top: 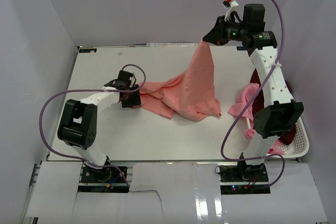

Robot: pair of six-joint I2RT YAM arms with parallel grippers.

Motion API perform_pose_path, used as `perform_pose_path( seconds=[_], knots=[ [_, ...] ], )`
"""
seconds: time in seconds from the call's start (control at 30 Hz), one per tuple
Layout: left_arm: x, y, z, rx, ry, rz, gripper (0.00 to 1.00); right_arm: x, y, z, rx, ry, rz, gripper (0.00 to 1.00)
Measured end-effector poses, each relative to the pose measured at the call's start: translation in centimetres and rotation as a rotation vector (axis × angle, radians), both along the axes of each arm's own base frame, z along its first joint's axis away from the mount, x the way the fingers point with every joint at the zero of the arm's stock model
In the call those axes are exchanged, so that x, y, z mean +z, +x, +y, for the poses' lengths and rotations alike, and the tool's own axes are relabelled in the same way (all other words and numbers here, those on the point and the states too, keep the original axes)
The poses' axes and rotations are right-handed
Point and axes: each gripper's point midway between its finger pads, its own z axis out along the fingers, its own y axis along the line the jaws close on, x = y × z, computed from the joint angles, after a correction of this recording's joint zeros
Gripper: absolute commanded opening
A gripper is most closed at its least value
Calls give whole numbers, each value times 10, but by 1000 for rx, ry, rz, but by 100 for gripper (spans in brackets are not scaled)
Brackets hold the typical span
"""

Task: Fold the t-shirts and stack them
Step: Flatten out the tshirt

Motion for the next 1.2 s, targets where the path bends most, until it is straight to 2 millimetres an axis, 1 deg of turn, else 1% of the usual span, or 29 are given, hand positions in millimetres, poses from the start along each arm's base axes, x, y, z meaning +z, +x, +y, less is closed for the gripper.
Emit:
perform_pose_path(
  seconds=[0.1,0.27,0.4,0.57,0.87,0.97,1.13,1.2],
  knots=[
    [-4,4,-3,0,2,7,58,0,0,0,0,0,2,8],
    [0,14,-7,1,14,-15,58,0,-1,0,4,2,2,8],
    [0,18,-7,5,26,-22,58,0,-1,1,6,3,3,8],
    [-12,16,-7,8,43,8,57,-1,-1,1,6,2,5,8],
    [-11,17,-6,20,46,6,57,-4,0,1,10,3,12,8],
    [-9,17,-6,23,42,1,55,-5,0,1,10,3,14,8],
    [-2,17,-6,27,34,-15,46,-5,0,1,11,3,14,8],
    [-1,17,-6,27,32,-20,45,-5,0,2,13,4,14,8]
  ],
)
